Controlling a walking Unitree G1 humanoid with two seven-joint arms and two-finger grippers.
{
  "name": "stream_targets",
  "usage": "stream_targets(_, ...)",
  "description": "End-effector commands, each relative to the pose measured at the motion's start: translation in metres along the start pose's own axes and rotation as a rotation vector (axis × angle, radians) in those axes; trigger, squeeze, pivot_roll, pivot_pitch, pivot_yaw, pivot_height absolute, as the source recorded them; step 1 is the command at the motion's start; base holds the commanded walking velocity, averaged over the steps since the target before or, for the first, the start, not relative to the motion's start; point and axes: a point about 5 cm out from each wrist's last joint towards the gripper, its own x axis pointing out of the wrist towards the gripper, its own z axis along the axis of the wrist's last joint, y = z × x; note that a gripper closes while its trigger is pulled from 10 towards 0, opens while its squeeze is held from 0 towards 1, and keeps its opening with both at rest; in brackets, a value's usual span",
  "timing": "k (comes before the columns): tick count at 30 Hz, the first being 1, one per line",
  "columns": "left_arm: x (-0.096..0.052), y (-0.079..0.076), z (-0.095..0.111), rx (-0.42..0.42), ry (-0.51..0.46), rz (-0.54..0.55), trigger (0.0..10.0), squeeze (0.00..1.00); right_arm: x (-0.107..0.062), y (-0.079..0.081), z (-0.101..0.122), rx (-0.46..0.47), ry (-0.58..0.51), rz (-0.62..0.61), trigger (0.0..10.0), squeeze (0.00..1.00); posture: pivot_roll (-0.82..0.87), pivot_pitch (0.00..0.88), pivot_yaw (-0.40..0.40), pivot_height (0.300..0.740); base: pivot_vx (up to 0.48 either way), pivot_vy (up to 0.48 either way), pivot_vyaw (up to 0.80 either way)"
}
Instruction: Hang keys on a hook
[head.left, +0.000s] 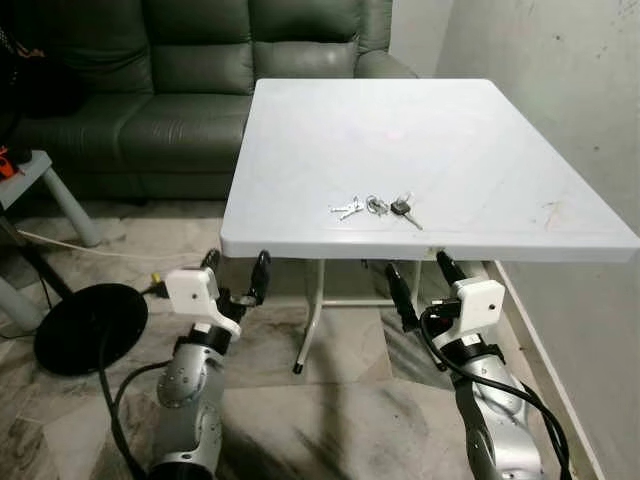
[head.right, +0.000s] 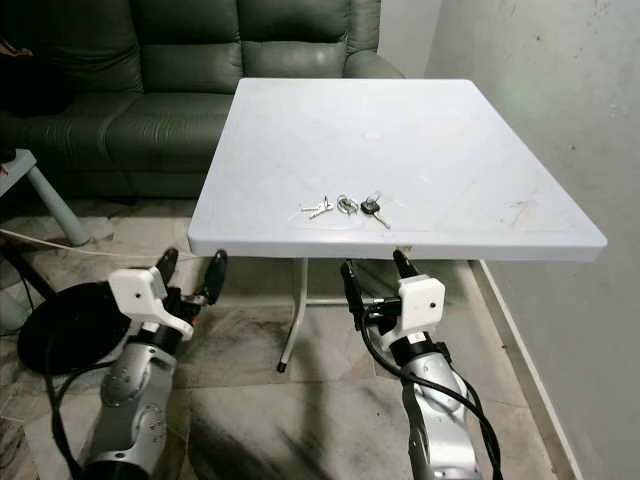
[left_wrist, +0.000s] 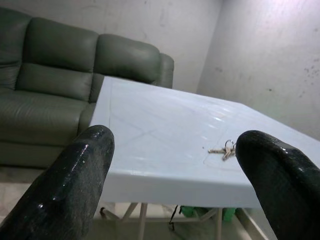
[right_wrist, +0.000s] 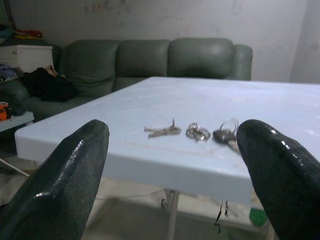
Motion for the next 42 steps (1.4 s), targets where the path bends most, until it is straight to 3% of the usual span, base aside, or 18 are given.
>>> stream_targets(1, 0.0, 0.0, 0.004, -0.012, 0.004, -0.006, 10.0, 0.0, 0.004, -0.002, 0.008, -0.003, -0.017, -0.005, 10.0, 0.0, 0.02, 0.0, -0.019, 0.715, 0.0, 0.0, 0.0)
stream_targets(11, 0.005, -0.001, 0.011, 0.028, 0.09, 0.037, 10.0, 0.0, 0.011, -0.001, 0.025, -0.003, -0.009, -0.01, 10.0, 0.0, 0.02, 0.0, -0.025, 0.715, 0.0, 0.0, 0.0)
stream_targets(20, 0.004, -0.004, 0.013, -0.01, 0.11, 0.053, 10.0, 0.0, 0.015, -0.001, 0.029, -0.003, 0.003, -0.008, 10.0, 0.0, 0.02, 0.0, -0.027, 0.715, 0.0, 0.0, 0.0)
stream_targets(30, 0.005, -0.01, 0.013, 0.057, 0.139, 0.026, 10.0, 0.0, 0.016, 0.0, 0.03, 0.001, 0.014, -0.004, 10.0, 0.0, 0.03, 0.0, -0.029, 0.715, 0.297, 0.0, 0.0)
stream_targets(42, 0.003, -0.013, 0.01, 0.033, 0.155, 0.035, 10.0, 0.0, 0.015, 0.0, 0.028, 0.002, 0.027, -0.004, 10.0, 0.0, 0.03, 0.0, -0.031, 0.715, 0.26, 0.291, 0.0)
